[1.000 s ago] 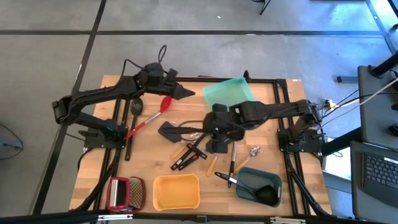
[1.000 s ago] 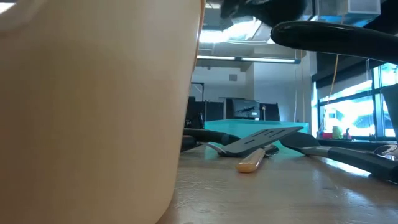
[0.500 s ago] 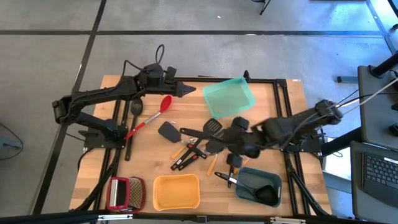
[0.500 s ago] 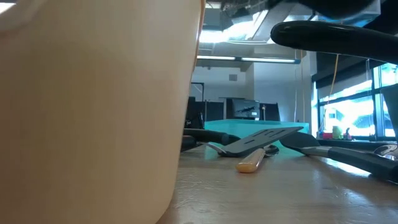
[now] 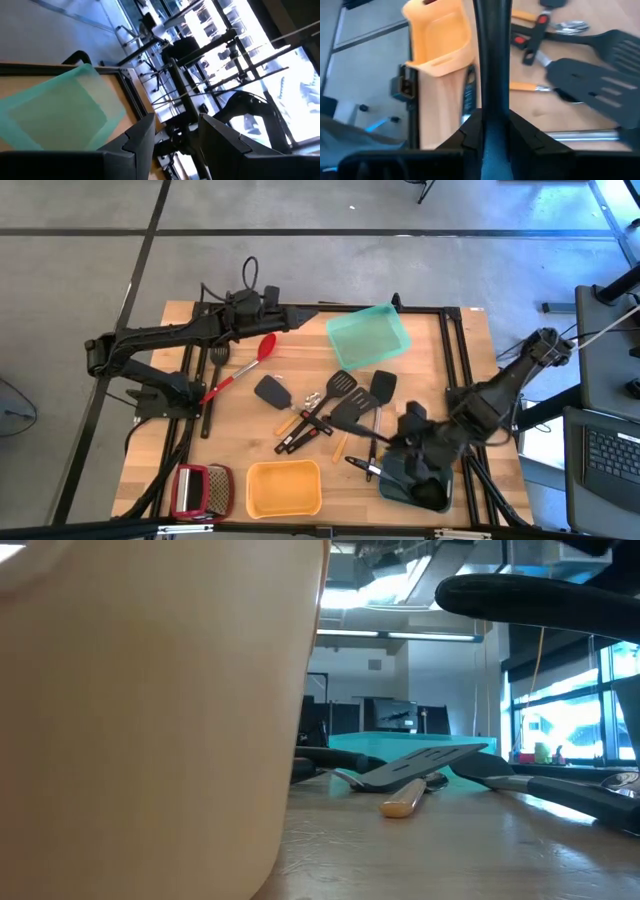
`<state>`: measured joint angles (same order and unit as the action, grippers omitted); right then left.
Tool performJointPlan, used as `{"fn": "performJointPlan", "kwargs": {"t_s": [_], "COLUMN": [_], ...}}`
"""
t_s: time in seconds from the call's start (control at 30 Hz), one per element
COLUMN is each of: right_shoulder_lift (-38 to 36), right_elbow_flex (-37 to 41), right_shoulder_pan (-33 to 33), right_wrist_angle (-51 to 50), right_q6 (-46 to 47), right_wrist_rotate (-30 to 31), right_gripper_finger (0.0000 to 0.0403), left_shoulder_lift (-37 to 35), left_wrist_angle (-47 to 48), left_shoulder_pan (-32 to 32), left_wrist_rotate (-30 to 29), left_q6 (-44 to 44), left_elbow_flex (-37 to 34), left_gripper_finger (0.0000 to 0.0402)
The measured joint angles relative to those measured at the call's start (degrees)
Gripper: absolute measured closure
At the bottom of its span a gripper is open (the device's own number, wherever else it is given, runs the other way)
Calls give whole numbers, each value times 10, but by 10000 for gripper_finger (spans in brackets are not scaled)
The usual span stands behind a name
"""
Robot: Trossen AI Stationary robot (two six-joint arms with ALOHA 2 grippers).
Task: Pick & Place Kitchen Items
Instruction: Put the black serving spoon into the blue bin
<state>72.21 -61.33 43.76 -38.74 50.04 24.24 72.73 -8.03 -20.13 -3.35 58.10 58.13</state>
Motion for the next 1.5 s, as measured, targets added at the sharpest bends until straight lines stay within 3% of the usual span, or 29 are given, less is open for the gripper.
{"fn": "performJointPlan", "kwargs": {"t_s": [0.23,0.47,0.8,1.17,1.5], "right_shoulder_lift": [17,78,169,203,210], "right_elbow_flex": [52,71,71,71,79], "right_shoulder_pan": [79,117,150,167,167], "right_wrist_angle": [103,114,121,117,117], "right_q6": [116,228,220,256,206], "right_wrist_rotate": [105,114,47,88,88], "right_gripper_finger": [346,346,346,346,346], "left_shoulder_lift": [0,0,0,0,0], "left_wrist_angle": [1,-5,-8,6,21], "left_shoulder_pan": [10,10,33,45,44], "left_wrist_rotate": [-23,15,66,83,96], "left_q6": [7,1,-12,-14,-18], "left_elbow_flex": [0,0,0,0,0], "left_gripper_finger": [256,256,256,256,256]}}
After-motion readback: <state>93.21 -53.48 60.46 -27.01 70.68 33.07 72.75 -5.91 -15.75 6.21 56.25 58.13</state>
